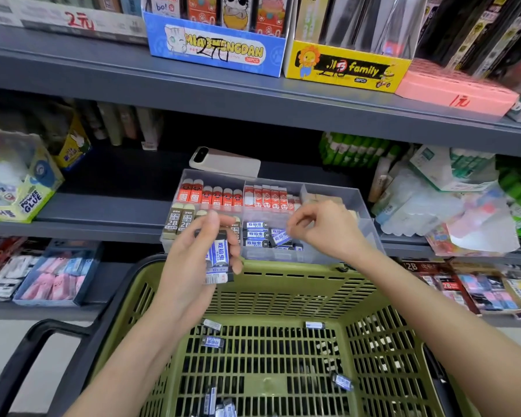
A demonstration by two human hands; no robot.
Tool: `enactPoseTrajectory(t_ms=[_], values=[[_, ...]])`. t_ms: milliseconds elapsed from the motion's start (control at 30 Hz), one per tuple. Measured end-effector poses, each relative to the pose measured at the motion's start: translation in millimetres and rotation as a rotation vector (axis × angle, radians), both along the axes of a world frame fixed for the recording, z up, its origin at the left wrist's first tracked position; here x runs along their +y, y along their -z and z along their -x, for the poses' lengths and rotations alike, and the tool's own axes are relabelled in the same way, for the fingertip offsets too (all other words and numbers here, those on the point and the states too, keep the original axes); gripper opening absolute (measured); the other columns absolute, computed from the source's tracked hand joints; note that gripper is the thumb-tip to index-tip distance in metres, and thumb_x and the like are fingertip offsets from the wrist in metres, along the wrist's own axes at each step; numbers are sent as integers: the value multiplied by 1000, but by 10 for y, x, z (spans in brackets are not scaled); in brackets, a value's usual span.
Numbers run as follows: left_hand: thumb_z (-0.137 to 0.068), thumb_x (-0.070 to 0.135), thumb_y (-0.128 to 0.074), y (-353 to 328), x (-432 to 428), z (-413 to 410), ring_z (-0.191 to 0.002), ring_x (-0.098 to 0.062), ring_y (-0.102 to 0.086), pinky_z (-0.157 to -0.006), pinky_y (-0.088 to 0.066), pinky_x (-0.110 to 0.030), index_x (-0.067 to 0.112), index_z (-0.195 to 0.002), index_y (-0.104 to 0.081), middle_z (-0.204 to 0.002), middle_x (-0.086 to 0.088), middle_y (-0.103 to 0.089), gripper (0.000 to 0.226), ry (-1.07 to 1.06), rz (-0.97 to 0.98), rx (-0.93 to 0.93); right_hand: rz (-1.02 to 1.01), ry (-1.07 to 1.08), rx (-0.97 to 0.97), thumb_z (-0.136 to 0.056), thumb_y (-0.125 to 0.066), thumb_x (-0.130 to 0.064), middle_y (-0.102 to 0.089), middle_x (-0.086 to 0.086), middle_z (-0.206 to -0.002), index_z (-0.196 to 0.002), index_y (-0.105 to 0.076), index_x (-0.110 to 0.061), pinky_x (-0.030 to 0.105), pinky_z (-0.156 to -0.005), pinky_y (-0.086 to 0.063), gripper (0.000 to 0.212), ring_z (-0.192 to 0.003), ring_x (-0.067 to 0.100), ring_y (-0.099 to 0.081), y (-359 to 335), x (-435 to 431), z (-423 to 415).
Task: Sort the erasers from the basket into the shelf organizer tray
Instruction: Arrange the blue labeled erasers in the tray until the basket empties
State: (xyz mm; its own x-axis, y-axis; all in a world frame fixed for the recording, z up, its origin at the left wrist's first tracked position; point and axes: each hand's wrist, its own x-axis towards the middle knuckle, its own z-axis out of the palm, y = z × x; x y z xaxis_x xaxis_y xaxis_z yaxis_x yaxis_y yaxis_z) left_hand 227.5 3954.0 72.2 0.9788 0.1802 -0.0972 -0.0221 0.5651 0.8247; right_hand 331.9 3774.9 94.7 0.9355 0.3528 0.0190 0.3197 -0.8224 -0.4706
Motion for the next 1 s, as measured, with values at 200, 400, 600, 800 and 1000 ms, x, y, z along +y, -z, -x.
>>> enactPoseTrajectory(t_ms=[200,400,600,800,1000], values=[[-83,37,-57,-33,-42,-82,-53,-12,-52,-44,-45,-23,10,-83,-62,-63,0,-54,28,-19,322,112,301,-120,-111,-79,-65,-30,-72,-12,-87,-80,-74,-30,22,-71,-33,9,-90,13,-60,41,4,-26],[-73,22,-64,-90,-112,-140,-51,-13,-53,-48,-48,-23,8,-84,-60,-62,-3,-56,18,-44,527,161,325,-192,-284,-91,-50,-45,-69,-7,-97,-90,-74,-25,29,-82,-28,31,-93,18,-53,20,-8,-1],[-88,25,-56,-92,-152,-166,-53,-14,-57,-50,-53,-26,9,-84,-58,-68,-5,-55,16,-89,507,233,-231,-497,-351,-79,-68,-33,-67,-3,-88,-97,-73,-17,34,-77,-40,25,-84,22,-55,-209,284,490],[-90,30,-53,-162,-204,-169,-92,-22,-62,-94,-47,-39,5,-103,-58,-96,-11,-61,29,-46,546,319,-144,-584,-416,-75,-77,-23,-61,6,-86,-88,-72,-9,36,-72,-42,20,-81,25,-52,-192,313,585],[-92,21,-54,-176,-329,-127,-58,-12,-65,-50,-53,-20,16,-83,-62,-67,-1,-64,13,-63,380,296,47,-692,-530,-72,-71,-9,-60,6,-83,-89,-68,-8,33,-67,-43,17,-78,25,-52,-211,301,696]])
